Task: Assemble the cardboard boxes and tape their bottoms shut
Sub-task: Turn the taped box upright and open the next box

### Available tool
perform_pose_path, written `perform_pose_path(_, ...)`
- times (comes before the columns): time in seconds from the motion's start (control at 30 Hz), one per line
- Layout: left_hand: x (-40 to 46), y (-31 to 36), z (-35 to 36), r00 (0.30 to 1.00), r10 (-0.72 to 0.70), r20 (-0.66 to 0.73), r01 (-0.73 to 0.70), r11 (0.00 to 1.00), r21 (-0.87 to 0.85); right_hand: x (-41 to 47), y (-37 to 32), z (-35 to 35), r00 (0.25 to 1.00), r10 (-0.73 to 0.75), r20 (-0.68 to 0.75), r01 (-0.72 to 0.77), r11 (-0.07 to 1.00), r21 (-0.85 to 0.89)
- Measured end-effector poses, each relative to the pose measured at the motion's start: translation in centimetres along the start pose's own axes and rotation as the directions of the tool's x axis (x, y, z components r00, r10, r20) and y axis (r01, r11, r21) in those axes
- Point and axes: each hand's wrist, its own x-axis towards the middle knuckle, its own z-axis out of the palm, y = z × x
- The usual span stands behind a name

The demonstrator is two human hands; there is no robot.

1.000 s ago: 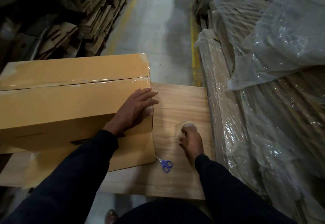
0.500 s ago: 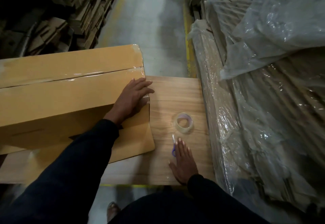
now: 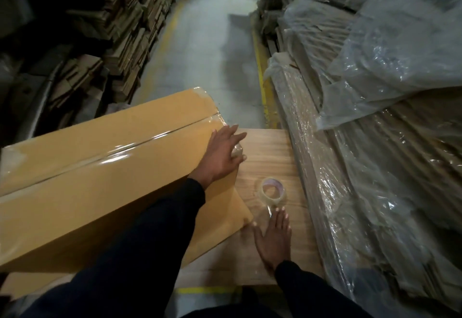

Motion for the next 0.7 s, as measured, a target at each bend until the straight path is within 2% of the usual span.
perform_pose_path(0.07, -0.6, -1.2, -2.4, 0.997, 0.039, 0.062, -0.03, 0.99, -0.14, -1.3, -5.2, -0.9, 0.992, -0.086, -0.094, 0.101, 0.98, 0.169)
perform_pose_path(0.1, -1.0, -2.2, -3.8, 0.995, 0.059, 0.077, -0.047, 0.989, -0.14, -1.9, -8.2, -1.4, 0.979, -0.151, -0.139, 0.182, 0.951, 0.249)
perform_pose_path(0.17, -2.0, -4.7, -6.4, 0.99, 0.086, 0.114, -0.08, 0.995, -0.057, -3.5, -14.9, -2.0, 0.93, -0.293, -0.222, 0.355, 0.873, 0.334)
perform_pose_path(0.23, -3.3, -7.5, -8.8, 0.984, 0.105, 0.141, -0.109, 0.994, 0.018, -4.8, -21.2, -1.9, 0.881, -0.381, -0.28, 0.461, 0.822, 0.333)
perform_pose_path(0.27, -3.9, -8.9, -9.8, 0.982, 0.117, 0.146, -0.125, 0.991, 0.049, -5.6, -24.1, -1.7, 0.874, -0.39, -0.289, 0.473, 0.817, 0.33)
perform_pose_path(0.33, -5.2, -11.8, -11.5, 0.977, 0.128, 0.171, -0.146, 0.985, 0.098, -6.8, -28.7, -1.1, 0.906, -0.328, -0.267, 0.41, 0.835, 0.366)
perform_pose_path(0.43, -7.3, -14.7, -13.3, 0.969, 0.134, 0.209, -0.164, 0.978, 0.132, -7.2, -31.4, 0.2, 0.94, -0.243, -0.239, 0.322, 0.864, 0.388)
perform_pose_path(0.53, -8.8, -16.1, -14.3, 0.967, 0.138, 0.212, -0.178, 0.968, 0.18, -5.1, -31.3, 0.0, 0.935, -0.294, -0.197, 0.352, 0.834, 0.426)
perform_pose_path(0.7, -11.0, -17.4, -15.7, 0.985, 0.026, 0.173, -0.067, 0.969, 0.238, 0.3, -31.9, -3.6, 0.931, -0.364, 0.016, 0.332, 0.865, 0.376)
